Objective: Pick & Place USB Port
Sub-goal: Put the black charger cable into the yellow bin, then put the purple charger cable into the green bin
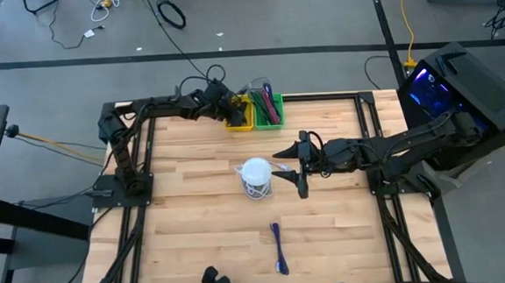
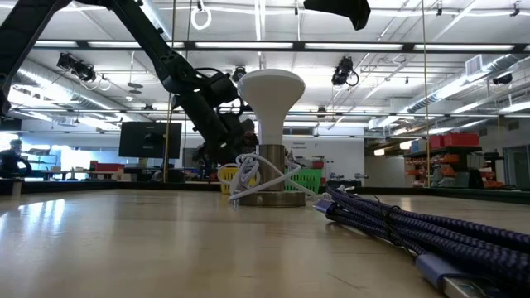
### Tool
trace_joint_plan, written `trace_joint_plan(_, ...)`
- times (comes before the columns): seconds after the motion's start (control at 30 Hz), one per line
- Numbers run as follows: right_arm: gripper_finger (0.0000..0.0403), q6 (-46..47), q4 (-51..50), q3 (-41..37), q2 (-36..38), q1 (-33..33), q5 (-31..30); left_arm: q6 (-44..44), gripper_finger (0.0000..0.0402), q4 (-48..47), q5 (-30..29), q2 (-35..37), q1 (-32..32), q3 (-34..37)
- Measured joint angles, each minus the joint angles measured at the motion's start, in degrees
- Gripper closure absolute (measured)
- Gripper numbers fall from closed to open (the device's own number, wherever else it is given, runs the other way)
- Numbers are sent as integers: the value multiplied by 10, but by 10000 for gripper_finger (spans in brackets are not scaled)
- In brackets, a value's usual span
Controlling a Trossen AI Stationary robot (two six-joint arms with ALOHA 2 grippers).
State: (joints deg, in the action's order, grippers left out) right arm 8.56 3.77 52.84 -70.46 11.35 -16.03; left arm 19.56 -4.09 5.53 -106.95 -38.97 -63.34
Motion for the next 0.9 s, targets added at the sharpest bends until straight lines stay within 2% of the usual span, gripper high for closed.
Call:
trace_joint_plan(0.17, 158, -2, 0, 0, 0, 0, 0, -11, 209, 24, 6, 8, 3, 0)
trace_joint_plan(0.3, 158, -2, 0, 0, 0, 0, 0, -21, 179, 49, 47, 8, 3, 0)
trace_joint_plan(0.47, 158, 0, 0, 0, -4, 0, 0, -22, 173, 80, 103, 18, 5, 0)
trace_joint_plan(0.6, 158, 28, -10, 0, -11, 0, 0, -42, 178, 73, 134, 57, -3, 0)
trace_joint_plan(0.77, 158, 98, -68, 0, -28, 1, 1, -51, 181, 25, 217, 139, -13, 0)
trace_joint_plan(0.9, 158, 160, -105, 0, -58, 21, 3, -91, 181, -66, 223, 212, 6, -1)
